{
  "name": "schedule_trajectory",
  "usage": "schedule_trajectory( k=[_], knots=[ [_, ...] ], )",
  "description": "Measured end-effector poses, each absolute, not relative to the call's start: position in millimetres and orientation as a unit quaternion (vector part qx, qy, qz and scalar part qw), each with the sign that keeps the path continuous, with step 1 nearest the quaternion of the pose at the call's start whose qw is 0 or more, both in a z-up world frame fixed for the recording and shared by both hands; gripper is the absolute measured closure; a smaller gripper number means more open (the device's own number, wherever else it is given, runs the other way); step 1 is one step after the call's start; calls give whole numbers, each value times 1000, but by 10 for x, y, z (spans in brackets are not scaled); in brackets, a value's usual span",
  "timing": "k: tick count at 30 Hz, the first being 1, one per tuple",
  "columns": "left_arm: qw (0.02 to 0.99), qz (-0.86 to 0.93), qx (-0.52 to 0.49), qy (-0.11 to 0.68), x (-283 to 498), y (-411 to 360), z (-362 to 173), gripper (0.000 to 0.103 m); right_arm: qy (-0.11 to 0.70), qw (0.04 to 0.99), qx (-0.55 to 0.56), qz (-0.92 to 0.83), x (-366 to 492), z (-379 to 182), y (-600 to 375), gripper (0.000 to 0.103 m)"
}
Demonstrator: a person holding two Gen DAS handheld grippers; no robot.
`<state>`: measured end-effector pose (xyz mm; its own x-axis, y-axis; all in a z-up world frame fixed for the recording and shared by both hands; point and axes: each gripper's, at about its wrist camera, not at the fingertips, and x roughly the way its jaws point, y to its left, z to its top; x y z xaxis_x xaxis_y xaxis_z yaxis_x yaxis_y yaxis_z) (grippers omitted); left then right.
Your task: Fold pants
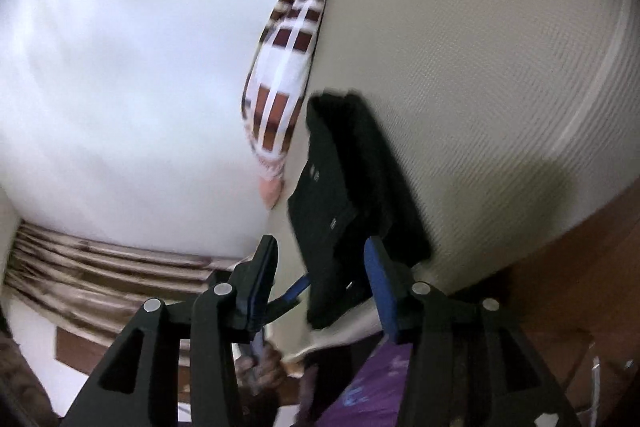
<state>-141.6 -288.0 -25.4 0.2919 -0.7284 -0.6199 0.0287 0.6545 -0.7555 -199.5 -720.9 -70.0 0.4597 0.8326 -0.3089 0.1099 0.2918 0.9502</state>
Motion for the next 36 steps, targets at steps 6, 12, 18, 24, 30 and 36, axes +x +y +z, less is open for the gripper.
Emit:
schedule_trajectory(
  k=[6, 12, 18, 24, 30, 36],
  knots=[
    [732, -262, -333, 534, -1421, -2869, -288, 20, 463, 673, 515, 260, -1853, -779, -7031, 60],
    [731, -264, -338, 530, -1433, -2842, -331, 20, 478, 689, 494, 230, -1770, -791, -6902, 62],
    [748, -246, -303, 537, -1461, -2879, -229, 20, 467, 708, 472, 242, -1803, -626, -6766, 89],
    [757, -234, -279, 542, -1502, -2832, -200, 18, 494, 664, 510, 234, -1946, -975, -6910, 90],
    [748, -221, -274, 563, -1510, -2843, -366, 18, 498, 649, 522, 240, -1951, -1069, -6945, 91],
    [749, -220, -276, 560, -1525, -2816, -370, 18, 493, 644, 531, 243, -2004, -974, -7133, 85]
  ],
)
